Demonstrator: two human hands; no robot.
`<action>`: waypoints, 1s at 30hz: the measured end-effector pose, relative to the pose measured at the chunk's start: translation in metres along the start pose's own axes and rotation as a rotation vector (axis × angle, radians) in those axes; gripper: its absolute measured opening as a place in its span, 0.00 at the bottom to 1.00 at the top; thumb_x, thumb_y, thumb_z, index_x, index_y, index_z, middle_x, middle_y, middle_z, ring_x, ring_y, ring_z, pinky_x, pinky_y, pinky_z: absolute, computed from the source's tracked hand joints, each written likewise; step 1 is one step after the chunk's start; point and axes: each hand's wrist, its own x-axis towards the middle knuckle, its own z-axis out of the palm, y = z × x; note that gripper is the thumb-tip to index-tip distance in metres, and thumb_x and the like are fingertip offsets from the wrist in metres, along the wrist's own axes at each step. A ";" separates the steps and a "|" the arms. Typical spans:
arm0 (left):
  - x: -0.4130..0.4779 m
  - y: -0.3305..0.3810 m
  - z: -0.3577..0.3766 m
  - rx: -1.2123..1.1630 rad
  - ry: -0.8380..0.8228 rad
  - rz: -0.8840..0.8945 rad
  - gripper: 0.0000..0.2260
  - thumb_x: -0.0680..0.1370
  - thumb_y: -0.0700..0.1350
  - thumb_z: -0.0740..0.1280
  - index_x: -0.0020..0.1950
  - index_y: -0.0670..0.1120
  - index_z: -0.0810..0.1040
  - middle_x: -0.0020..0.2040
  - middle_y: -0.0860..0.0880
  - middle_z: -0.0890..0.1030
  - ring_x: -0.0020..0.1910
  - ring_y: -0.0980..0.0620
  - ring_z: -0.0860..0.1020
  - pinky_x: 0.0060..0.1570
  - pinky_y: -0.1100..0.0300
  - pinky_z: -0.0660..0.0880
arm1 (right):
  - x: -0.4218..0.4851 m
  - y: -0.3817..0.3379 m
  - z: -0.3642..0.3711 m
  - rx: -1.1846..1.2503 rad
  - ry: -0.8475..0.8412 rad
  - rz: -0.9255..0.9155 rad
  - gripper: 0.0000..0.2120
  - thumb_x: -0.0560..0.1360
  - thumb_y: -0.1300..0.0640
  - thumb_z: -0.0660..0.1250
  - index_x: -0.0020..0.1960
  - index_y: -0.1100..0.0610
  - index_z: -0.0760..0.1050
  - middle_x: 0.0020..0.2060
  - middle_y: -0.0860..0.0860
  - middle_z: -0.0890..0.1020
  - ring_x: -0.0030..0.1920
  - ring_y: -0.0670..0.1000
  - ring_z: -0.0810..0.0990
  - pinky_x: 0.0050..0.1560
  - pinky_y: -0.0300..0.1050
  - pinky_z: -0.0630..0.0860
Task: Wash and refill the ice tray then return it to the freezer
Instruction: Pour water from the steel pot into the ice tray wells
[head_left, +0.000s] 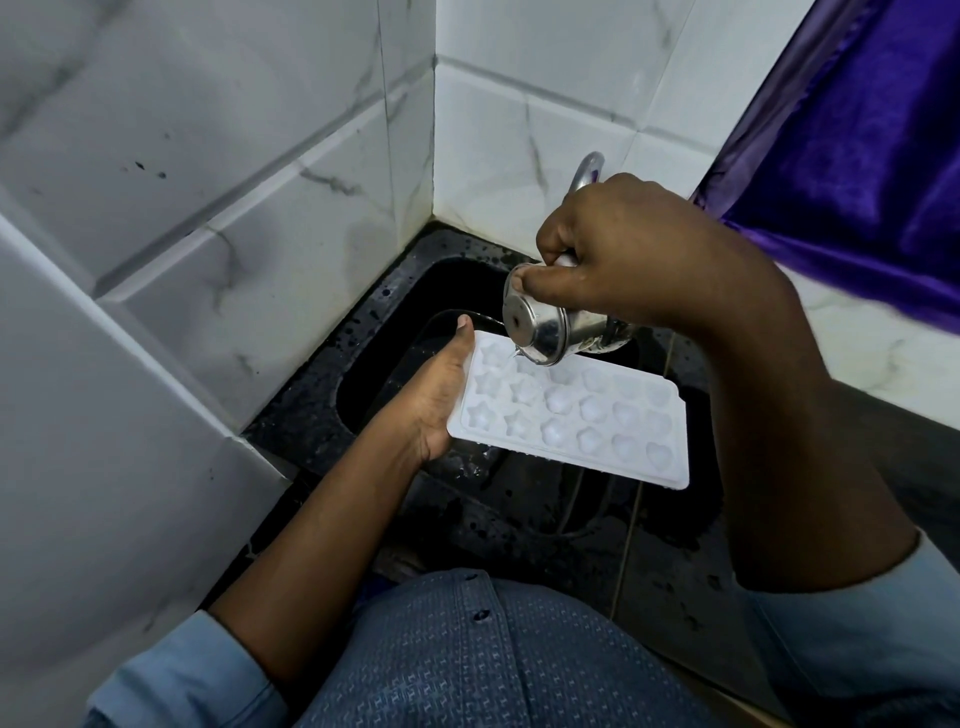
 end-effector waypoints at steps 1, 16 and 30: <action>0.001 0.000 0.000 -0.001 -0.006 0.001 0.34 0.84 0.69 0.51 0.68 0.45 0.82 0.64 0.41 0.85 0.63 0.40 0.84 0.69 0.39 0.76 | 0.000 0.000 0.000 0.001 0.000 0.001 0.21 0.77 0.48 0.68 0.31 0.57 0.68 0.27 0.56 0.72 0.32 0.54 0.72 0.35 0.50 0.66; 0.003 -0.001 -0.004 -0.013 -0.004 -0.002 0.35 0.84 0.70 0.52 0.72 0.44 0.79 0.65 0.40 0.84 0.65 0.39 0.83 0.72 0.38 0.74 | 0.003 -0.002 0.001 -0.025 -0.022 0.010 0.22 0.77 0.47 0.67 0.31 0.57 0.68 0.27 0.54 0.71 0.31 0.52 0.70 0.33 0.48 0.64; 0.000 0.009 -0.010 -0.018 0.040 -0.003 0.37 0.83 0.71 0.51 0.70 0.42 0.80 0.64 0.39 0.85 0.64 0.38 0.83 0.70 0.38 0.75 | 0.000 0.004 0.003 -0.048 -0.042 0.033 0.20 0.76 0.47 0.68 0.32 0.57 0.70 0.30 0.56 0.76 0.35 0.57 0.75 0.36 0.49 0.71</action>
